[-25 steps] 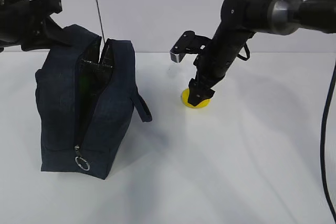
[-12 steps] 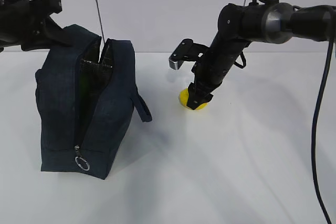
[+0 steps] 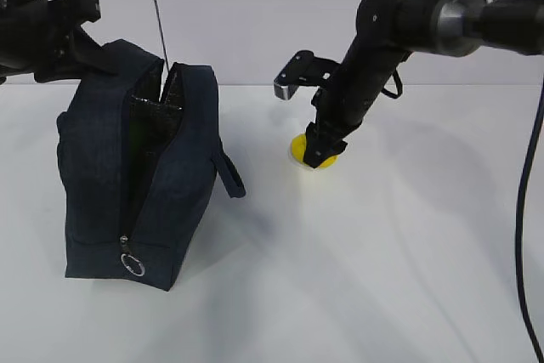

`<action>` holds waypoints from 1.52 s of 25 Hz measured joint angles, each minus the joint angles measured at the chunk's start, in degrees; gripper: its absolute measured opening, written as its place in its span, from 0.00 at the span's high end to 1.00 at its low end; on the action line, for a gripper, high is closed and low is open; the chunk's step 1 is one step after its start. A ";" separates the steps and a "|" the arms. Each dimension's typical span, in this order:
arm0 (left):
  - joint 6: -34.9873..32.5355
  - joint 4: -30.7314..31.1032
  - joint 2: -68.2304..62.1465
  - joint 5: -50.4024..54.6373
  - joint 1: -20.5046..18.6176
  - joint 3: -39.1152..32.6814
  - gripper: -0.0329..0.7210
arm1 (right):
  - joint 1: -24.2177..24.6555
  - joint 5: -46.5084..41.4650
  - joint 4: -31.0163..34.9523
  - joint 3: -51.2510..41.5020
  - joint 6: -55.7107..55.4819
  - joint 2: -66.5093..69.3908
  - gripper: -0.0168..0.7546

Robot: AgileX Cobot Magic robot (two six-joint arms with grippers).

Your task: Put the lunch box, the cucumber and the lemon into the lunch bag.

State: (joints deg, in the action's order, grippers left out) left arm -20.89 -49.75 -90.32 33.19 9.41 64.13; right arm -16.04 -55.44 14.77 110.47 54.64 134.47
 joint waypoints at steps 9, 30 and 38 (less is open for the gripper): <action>-0.09 0.00 0.00 0.00 0.00 0.00 0.95 | 0.00 -12.97 0.00 11.09 -11.46 -3.82 0.43; -0.09 -0.22 0.00 -1.06 0.00 0.00 0.95 | -5.20 -15.84 11.95 19.73 -52.84 -15.08 0.43; -0.09 -0.57 0.00 -1.08 0.00 0.00 0.95 | -15.02 -16.16 7.99 17.96 -57.15 -16.26 0.44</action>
State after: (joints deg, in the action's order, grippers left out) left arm -20.98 -50.32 -90.32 32.11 9.41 64.13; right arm -31.07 -71.60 22.75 128.44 -2.51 118.21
